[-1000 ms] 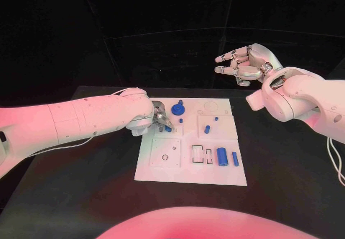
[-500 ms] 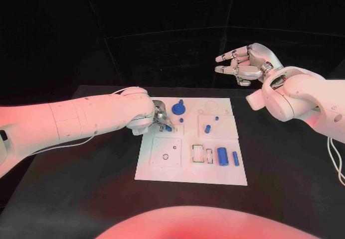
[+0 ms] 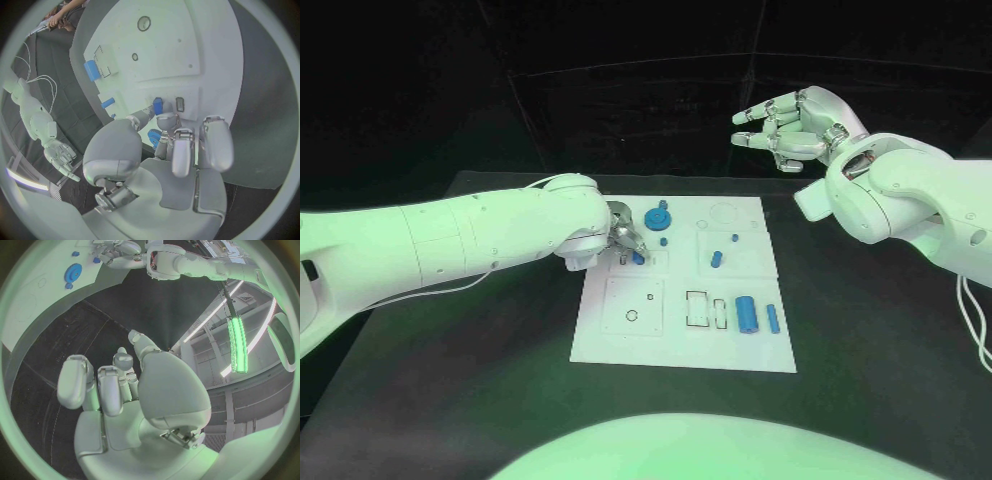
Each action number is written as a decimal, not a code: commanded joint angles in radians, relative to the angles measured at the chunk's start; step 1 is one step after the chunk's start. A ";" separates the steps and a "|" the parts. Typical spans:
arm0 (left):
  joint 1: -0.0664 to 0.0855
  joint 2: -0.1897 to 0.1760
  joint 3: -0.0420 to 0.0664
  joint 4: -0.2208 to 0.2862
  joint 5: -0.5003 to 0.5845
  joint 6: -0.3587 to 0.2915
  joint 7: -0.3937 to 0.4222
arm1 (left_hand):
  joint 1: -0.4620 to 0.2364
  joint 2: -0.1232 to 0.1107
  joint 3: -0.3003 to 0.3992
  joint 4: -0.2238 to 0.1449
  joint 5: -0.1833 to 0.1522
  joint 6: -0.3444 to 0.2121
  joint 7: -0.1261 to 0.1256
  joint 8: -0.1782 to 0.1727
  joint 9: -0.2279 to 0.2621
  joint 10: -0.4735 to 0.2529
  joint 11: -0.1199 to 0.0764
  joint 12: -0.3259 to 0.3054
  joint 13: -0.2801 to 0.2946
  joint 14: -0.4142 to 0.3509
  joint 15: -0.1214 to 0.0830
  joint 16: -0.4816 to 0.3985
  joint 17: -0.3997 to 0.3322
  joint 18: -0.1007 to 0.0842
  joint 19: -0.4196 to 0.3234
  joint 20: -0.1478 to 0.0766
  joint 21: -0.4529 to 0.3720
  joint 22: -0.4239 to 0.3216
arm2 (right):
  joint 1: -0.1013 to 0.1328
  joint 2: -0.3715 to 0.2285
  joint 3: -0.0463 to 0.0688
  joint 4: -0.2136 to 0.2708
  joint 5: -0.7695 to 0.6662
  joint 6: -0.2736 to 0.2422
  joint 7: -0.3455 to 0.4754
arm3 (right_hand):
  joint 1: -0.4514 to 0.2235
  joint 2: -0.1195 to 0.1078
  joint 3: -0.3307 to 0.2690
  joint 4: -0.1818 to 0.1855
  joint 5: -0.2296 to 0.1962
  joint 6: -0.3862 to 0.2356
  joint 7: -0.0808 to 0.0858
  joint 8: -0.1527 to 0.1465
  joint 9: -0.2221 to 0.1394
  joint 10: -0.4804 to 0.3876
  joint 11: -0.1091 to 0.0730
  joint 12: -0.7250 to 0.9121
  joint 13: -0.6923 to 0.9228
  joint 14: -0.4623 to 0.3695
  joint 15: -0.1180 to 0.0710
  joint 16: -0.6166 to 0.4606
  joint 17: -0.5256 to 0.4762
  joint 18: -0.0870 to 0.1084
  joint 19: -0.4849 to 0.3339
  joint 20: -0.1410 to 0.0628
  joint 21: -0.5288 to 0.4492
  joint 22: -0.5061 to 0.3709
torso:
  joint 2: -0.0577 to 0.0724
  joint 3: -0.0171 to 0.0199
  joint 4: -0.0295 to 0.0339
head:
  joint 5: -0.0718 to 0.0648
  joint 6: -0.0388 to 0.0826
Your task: Assemble the parts on the task board
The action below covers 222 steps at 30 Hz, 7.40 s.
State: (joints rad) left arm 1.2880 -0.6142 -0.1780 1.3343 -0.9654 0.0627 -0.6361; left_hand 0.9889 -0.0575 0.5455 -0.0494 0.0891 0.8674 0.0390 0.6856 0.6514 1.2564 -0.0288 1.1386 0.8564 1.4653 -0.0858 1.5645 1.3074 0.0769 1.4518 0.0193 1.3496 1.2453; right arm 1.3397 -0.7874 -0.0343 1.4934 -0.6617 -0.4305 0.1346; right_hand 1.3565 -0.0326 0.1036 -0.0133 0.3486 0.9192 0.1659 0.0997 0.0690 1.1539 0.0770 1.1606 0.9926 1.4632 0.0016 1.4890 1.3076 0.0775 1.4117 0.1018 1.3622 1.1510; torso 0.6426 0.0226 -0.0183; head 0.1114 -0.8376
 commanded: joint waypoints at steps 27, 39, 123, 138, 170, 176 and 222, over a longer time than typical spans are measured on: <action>-0.003 0.012 -0.003 -0.021 -0.004 0.004 -0.022 | -0.043 -0.010 -0.262 0.126 -0.008 0.030 -0.008 0.026 0.015 0.003 -0.009 0.021 0.014 0.106 -0.012 0.006 0.263 -0.010 0.009 -0.007 0.005 0.009 | 0.002 0.000 0.001 -0.002 -0.003 0.006 0.010 | -0.018 0.002 0.001 0.011 0.005 -0.005 0.002 -0.005 -0.001 -0.006 0.001 -0.001 -0.007 0.072 -0.004 -0.009 0.128 0.007 -0.011 -0.002 -0.009 -0.008 | 0.000 -0.0005 0.0013 | -0.007 -0.002; -0.003 0.010 -0.003 -0.015 0.000 -0.003 -0.014 | -0.053 -0.001 -0.387 0.196 -0.032 0.031 -0.015 0.043 0.025 0.011 -0.015 0.032 0.025 0.106 -0.017 0.006 0.263 -0.012 0.014 -0.013 0.010 0.021 | 0.002 0.002 0.001 -0.005 -0.003 0.008 0.011 | -0.023 0.002 0.000 0.014 0.005 -0.005 0.002 -0.006 -0.002 -0.007 0.001 -0.001 -0.008 0.071 -0.004 -0.010 0.126 0.007 -0.011 -0.002 -0.010 -0.009 | -0.001 0.0000 0.0014 | -0.009 -0.003; 0.049 0.165 0.110 -0.437 -0.084 0.322 0.054 | 0.124 0.101 -0.622 0.287 -0.040 -0.021 0.055 -0.162 -0.184 -0.141 0.047 -0.101 -0.199 0.087 0.035 -0.035 0.191 0.032 -0.064 0.037 -0.188 -0.205 | 0.001 0.032 0.001 -0.049 -0.007 0.024 0.003 | -0.017 0.003 0.005 0.014 0.007 -0.006 0.001 -0.006 -0.001 -0.008 0.000 0.002 -0.010 0.070 -0.004 -0.011 0.125 0.007 -0.012 -0.002 -0.011 -0.010 | -0.001 -0.0004 0.0015 | -0.005 0.022; 0.036 0.166 0.108 -0.444 -0.090 0.326 0.052 | 0.132 0.108 -0.631 0.288 -0.040 -0.008 0.051 -0.156 -0.188 -0.134 0.043 -0.092 -0.189 0.090 0.032 -0.027 0.205 0.028 -0.054 0.034 -0.170 -0.183 | 0.001 0.033 0.001 -0.051 -0.007 0.021 0.004 | -0.017 0.003 0.006 0.014 0.008 -0.006 0.001 -0.006 -0.001 -0.009 0.000 0.001 -0.011 0.070 -0.004 -0.012 0.123 0.008 -0.012 -0.002 -0.011 -0.011 | -0.001 -0.0004 0.0022 | -0.003 0.021; 0.017 0.189 0.106 -0.468 -0.090 0.345 0.061 | 0.171 0.132 -0.630 0.267 -0.040 0.011 0.044 -0.143 -0.192 -0.126 0.037 -0.083 -0.181 0.094 0.027 -0.018 0.219 0.024 -0.046 0.029 -0.151 -0.159 | 0.001 0.040 0.001 -0.054 -0.007 0.024 0.005 | -0.017 0.003 0.006 0.015 0.008 -0.007 0.001 -0.006 -0.001 -0.010 0.000 0.001 -0.012 0.070 -0.004 -0.013 0.122 0.008 -0.013 -0.002 -0.012 -0.012 | 0.000 0.0003 0.0018 | -0.004 0.020; 0.017 0.190 0.106 -0.471 -0.090 0.341 0.059 | 0.189 0.147 -0.621 0.254 -0.039 0.013 0.043 -0.140 -0.194 -0.125 0.036 -0.083 -0.183 0.094 0.026 -0.018 0.219 0.024 -0.047 0.028 -0.151 -0.157 | 0.001 0.040 0.001 -0.054 -0.007 0.025 0.005 | -0.017 0.003 0.006 0.015 0.008 -0.007 0.001 -0.006 -0.001 -0.010 0.000 0.001 -0.012 0.070 -0.004 -0.013 0.122 0.008 -0.013 -0.002 -0.012 -0.012 | -0.001 0.0003 0.0024 | -0.004 0.020; 0.016 0.179 0.106 -0.453 -0.071 0.280 0.126 | 0.337 0.197 -0.288 0.016 -0.035 0.046 0.025 -0.159 -0.220 -0.077 0.019 -0.098 -0.168 0.099 0.016 -0.008 0.238 0.018 -0.039 0.013 -0.126 -0.118 | 0.001 0.041 0.001 -0.052 -0.007 0.027 0.009 | -0.017 0.005 0.008 0.016 0.009 -0.007 0.002 -0.006 -0.001 -0.008 0.001 0.004 -0.009 0.069 -0.004 -0.013 0.122 0.008 -0.012 -0.002 -0.012 -0.012 | -0.001 0.0004 0.0026 | -0.006 0.007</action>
State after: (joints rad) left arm 1.3029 -0.4319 -0.0715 0.8774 -1.0449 0.3818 -0.5406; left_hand 1.3426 0.1481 0.1254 0.0866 0.0465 0.9080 0.0659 0.5229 0.4287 1.1747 -0.0082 1.0442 0.6899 1.4632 -0.0731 1.5522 1.3074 0.1066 1.4122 0.0339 1.2164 1.1265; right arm 1.3385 -0.7468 -0.0346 1.4400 -0.6673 -0.4103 0.1339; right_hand 1.3420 -0.0286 0.1041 0.0029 0.3521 0.9192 0.1659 0.0997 0.0690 1.1539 0.0770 1.1606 0.9822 1.4632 0.0016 1.4802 1.3073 0.0776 1.4044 0.1015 1.3543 1.1397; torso 0.6420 0.0230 -0.0162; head 0.1060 -0.8307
